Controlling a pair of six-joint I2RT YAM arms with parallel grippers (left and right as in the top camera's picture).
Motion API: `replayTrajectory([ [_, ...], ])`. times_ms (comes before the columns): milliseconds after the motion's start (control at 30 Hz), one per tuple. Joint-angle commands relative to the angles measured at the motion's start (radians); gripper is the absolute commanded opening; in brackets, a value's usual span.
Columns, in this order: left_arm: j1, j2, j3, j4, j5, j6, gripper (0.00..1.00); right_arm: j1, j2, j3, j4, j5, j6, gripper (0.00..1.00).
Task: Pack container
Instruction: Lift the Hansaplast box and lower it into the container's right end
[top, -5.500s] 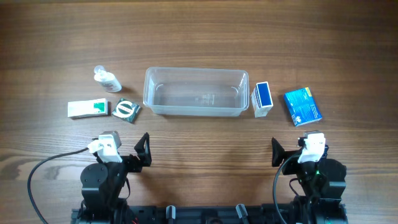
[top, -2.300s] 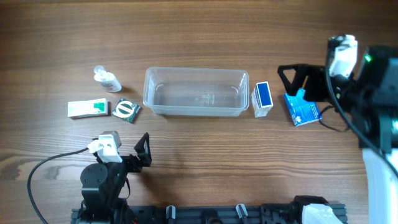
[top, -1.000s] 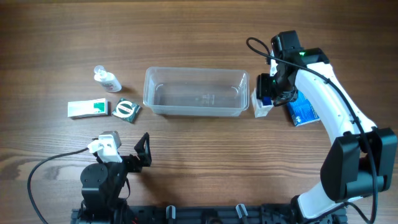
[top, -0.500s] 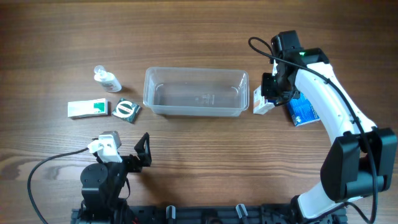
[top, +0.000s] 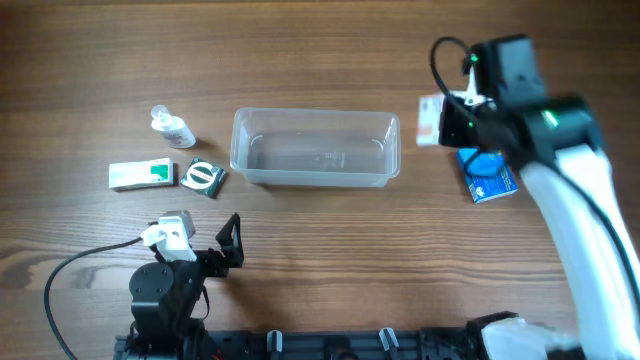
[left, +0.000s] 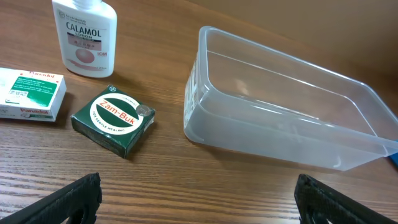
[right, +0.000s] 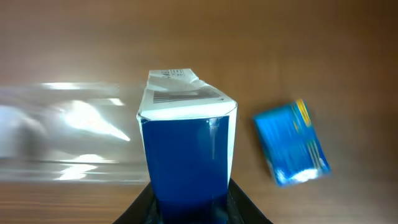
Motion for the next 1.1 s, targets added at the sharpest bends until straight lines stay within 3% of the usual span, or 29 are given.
replayTrajectory([
  [0, -0.004, -0.01, -0.002, 0.003, 0.004, 0.013, 1.0, 0.084, -0.063, 0.01, 0.016, -0.061, 0.084, 0.23],
  [167, -0.004, -0.01, -0.002, 0.004, 0.004, 0.013, 1.0, 0.177, -0.021, -0.027, 0.042, -0.057, 0.182, 0.22],
  [333, -0.004, -0.01, -0.002, 0.003, 0.004, 0.013, 1.0, 0.216, 0.082, -0.035, 0.064, -0.05, 0.188, 0.22],
  [733, -0.004, -0.01, -0.002, 0.004, 0.004, 0.013, 1.0, 0.218, 0.28, -0.036, 0.081, -0.063, 0.21, 0.22],
  [1067, -0.004, -0.01, -0.002, 0.003, 0.004, 0.013, 1.0, 0.218, 0.368, -0.036, 0.067, 0.088, 0.185, 0.22],
])
